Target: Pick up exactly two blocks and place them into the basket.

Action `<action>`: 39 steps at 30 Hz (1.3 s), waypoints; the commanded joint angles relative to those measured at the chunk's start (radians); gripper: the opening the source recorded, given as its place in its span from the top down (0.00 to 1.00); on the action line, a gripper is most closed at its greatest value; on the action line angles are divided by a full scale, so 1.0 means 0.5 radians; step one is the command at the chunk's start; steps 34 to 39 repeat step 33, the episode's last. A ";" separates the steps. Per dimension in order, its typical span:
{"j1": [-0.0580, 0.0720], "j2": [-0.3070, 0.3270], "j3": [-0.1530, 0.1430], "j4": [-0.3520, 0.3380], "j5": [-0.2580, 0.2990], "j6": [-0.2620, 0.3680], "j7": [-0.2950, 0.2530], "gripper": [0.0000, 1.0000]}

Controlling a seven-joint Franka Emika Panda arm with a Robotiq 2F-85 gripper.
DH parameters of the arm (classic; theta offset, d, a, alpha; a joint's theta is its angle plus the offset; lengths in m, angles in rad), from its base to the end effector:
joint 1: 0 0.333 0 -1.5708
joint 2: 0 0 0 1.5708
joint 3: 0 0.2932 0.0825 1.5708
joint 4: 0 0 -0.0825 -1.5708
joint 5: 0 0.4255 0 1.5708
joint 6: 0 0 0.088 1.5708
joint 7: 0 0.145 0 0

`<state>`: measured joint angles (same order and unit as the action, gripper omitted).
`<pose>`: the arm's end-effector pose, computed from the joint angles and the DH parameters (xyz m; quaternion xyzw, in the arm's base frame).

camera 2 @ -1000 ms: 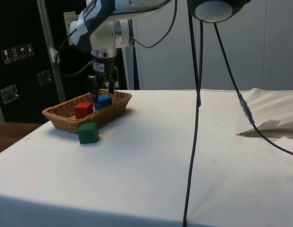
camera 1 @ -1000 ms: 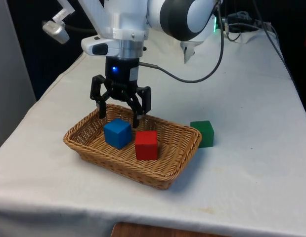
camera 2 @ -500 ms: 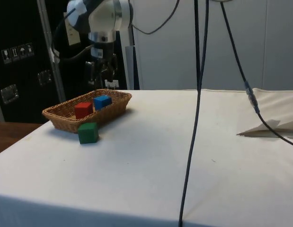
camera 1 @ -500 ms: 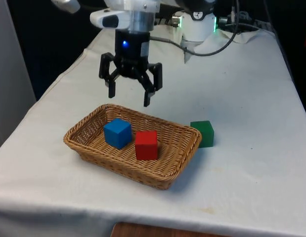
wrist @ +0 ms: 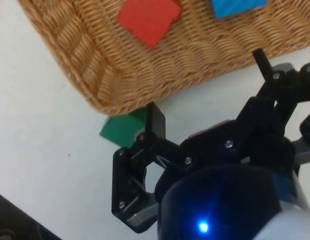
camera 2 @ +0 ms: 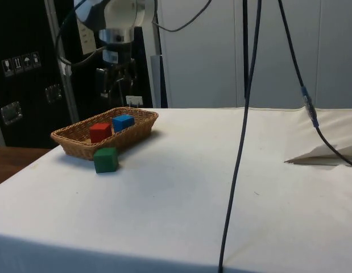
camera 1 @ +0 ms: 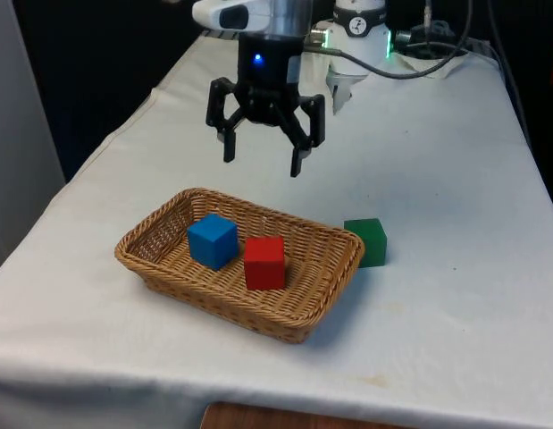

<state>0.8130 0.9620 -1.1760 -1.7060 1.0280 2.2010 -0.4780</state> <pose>0.7001 -0.1231 0.2310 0.9884 -0.0962 0.1116 0.0377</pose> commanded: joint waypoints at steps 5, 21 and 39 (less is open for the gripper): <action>0.078 -0.034 -0.014 -0.038 -0.038 -0.004 0.030 0.00; 0.192 -0.078 -0.012 -0.106 -0.032 -0.002 0.008 0.00; 0.220 -0.144 0.006 -0.170 -0.028 -0.004 -0.076 0.00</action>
